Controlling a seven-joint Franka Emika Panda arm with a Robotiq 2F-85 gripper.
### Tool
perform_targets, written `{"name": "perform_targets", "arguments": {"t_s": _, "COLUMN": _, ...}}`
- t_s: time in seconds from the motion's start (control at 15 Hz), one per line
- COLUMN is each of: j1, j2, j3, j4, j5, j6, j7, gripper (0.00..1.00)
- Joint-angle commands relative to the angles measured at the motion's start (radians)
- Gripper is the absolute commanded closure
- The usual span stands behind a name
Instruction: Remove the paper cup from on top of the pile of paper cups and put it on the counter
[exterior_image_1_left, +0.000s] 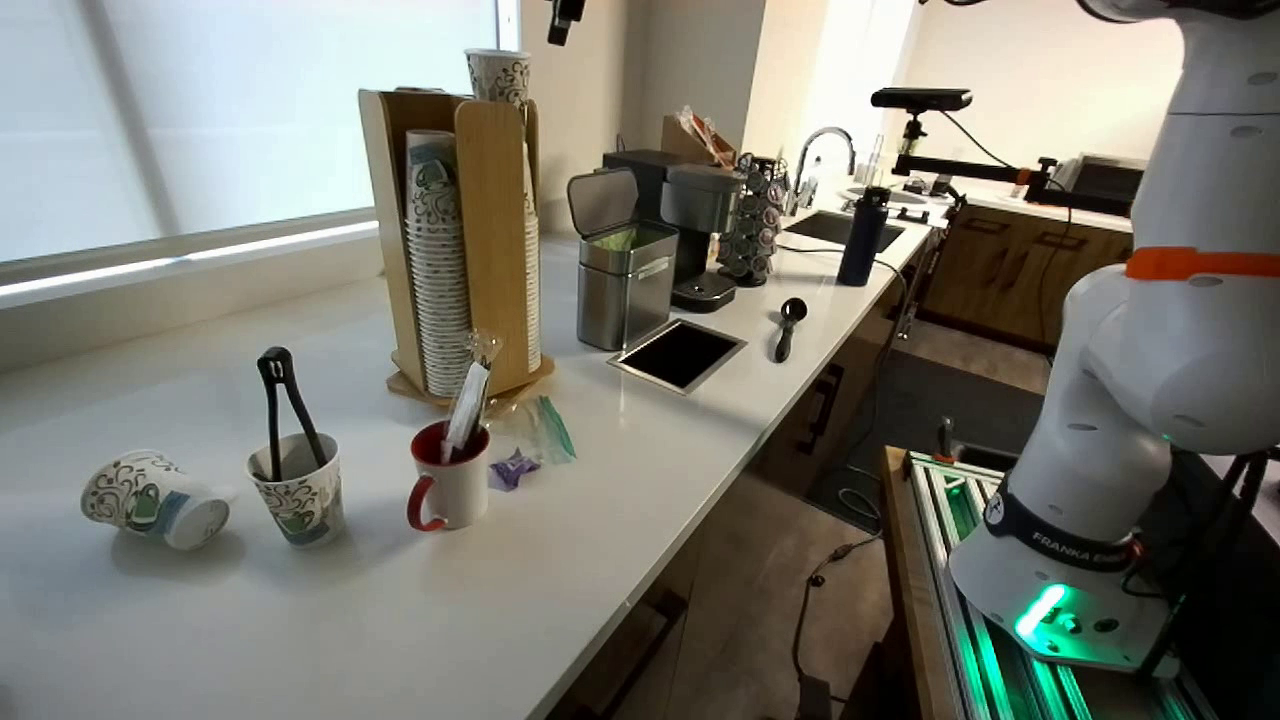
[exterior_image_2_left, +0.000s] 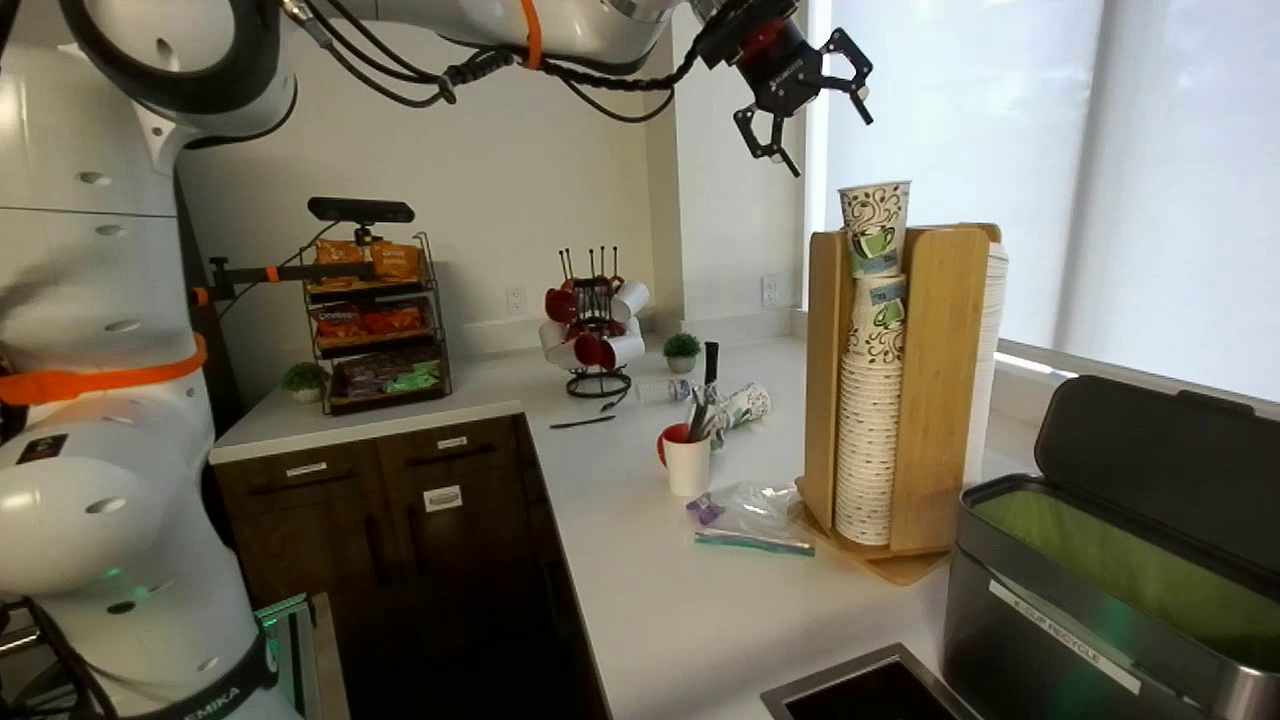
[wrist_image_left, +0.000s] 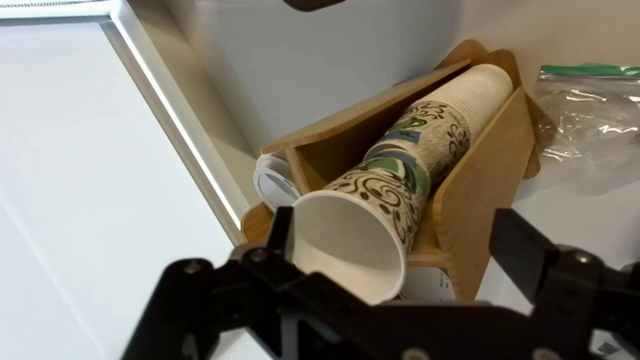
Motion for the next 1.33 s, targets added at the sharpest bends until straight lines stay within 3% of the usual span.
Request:
{"name": "perform_targets", "arguments": {"t_s": 0.0, "j1": 0.0, "j2": 0.003, "j3": 0.001, "j4": 0.005, "j5": 0.0, "j6": -0.001, "j7": 0.0, "gripper": 0.0}}
{"name": "perform_targets", "arguments": {"t_s": 0.53, "j1": -0.018, "j2": 0.038, "j3": -0.005, "j4": 0.049, "j5": 0.047, "j6": 0.02, "j7": -0.044, "gripper": 0.0}}
{"name": "perform_targets", "arguments": {"t_s": 0.93, "j1": -0.081, "j2": 0.133, "j3": 0.011, "j4": 0.182, "j5": 0.288, "j6": -0.031, "j7": -0.217, "gripper": 0.0}}
{"name": "perform_targets", "arguments": {"t_s": 1.27, "j1": -0.093, "j2": 0.211, "j3": 0.018, "j4": 0.297, "j5": 0.334, "j6": -0.151, "j7": -0.256, "gripper": 0.0}}
